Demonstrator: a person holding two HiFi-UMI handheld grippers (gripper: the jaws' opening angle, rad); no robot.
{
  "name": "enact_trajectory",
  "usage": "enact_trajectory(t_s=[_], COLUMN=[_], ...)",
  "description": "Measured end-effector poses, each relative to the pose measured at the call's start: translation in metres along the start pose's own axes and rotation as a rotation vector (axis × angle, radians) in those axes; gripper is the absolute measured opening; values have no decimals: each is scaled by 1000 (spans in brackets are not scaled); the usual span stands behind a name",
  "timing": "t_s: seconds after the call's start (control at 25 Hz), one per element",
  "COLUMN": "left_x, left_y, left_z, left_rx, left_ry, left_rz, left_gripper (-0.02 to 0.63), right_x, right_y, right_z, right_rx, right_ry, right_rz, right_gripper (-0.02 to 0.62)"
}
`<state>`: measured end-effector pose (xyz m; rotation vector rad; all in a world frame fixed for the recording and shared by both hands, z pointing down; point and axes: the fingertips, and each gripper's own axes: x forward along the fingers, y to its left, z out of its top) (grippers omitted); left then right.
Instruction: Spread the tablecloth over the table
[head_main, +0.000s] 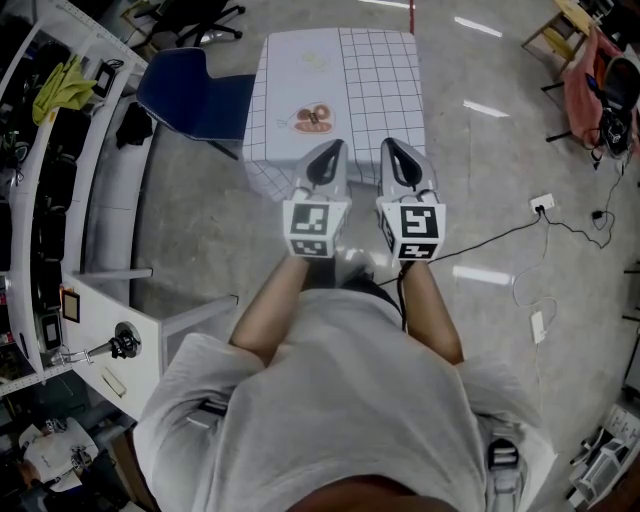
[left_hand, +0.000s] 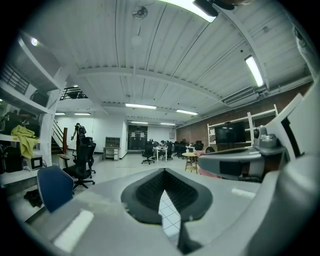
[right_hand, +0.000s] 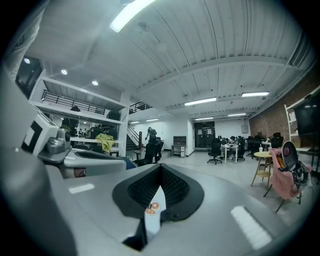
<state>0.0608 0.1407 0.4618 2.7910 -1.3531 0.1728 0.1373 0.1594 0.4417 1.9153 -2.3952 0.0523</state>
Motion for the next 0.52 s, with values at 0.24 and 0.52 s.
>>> enact_trajectory(t_s=[0.24,0.52], left_x=[3,0], left_y=[-5,-10], left_z=[1,-5], left_rx=[3,-2], left_ry=[-2,15], left_rz=[-16,-28], left_gripper=[20,20], right_x=[0,-2], right_y=[-3,1], right_z=[-2,-8], right_rx=[5,4], right_ry=[4,28], right_rz=[-9,-9], right_gripper=[6,6])
